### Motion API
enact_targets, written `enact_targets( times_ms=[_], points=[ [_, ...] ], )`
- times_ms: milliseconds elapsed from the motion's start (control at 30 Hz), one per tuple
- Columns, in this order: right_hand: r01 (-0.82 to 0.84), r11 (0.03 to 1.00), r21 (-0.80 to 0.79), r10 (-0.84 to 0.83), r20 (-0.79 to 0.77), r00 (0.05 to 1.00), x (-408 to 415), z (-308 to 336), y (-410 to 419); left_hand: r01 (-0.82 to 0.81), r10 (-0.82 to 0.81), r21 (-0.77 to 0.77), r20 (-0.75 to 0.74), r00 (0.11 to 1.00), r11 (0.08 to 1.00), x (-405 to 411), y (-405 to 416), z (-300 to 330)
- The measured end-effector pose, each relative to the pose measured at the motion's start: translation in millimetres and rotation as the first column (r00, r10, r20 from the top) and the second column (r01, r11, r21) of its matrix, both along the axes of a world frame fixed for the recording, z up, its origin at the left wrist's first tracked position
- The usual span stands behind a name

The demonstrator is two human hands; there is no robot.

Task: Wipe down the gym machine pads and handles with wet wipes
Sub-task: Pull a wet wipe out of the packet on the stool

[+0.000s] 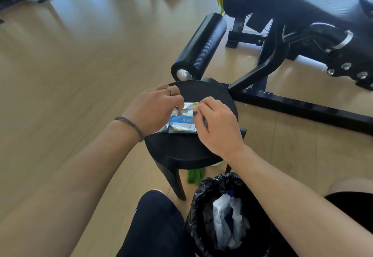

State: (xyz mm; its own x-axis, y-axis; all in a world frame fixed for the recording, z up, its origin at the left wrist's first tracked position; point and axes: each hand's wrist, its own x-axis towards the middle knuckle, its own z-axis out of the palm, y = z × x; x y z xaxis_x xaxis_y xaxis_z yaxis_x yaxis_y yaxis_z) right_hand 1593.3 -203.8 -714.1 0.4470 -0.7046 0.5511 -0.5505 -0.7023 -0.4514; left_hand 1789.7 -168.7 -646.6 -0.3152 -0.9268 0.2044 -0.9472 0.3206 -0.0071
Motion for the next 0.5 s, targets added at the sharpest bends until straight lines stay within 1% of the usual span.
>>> enact_targets(
  times_ms=[67,133,233,267,333,433,500],
  points=[
    [0.006,1.000,0.000,-0.006,0.003,1.000,0.3,-0.1,0.0,-0.034,0.035,0.023,-0.048,0.998,0.999,1.5,-0.7,3.3],
    [0.008,1.000,-0.002,-0.008,0.006,1.000,0.4,-0.1,0.2,-0.063,0.073,0.067,-0.158,0.985,0.996,0.4,0.5,7.0],
    [0.005,1.000,-0.003,-0.005,0.010,1.000,0.6,0.2,0.7,-0.131,0.188,0.176,-0.359,0.914,0.976,-2.3,0.7,8.9],
    [0.004,1.000,-0.005,-0.004,0.011,1.000,0.8,0.3,0.8,-0.156,0.228,0.206,-0.391,0.892,0.966,-2.5,-0.8,8.2],
    [0.002,1.000,-0.007,-0.002,0.014,1.000,1.2,0.1,0.8,-0.197,0.265,0.219,-0.354,0.897,0.956,-2.8,-3.4,6.2],
    [0.001,1.000,-0.001,-0.001,0.017,1.000,1.2,-0.1,0.7,-0.211,0.251,0.178,-0.240,0.938,0.961,-4.0,-5.8,3.4],
    [0.000,1.000,0.000,0.000,0.014,1.000,0.9,0.2,1.3,-0.198,0.233,0.169,-0.228,0.945,0.966,-4.6,-6.8,2.9]
  ],
)
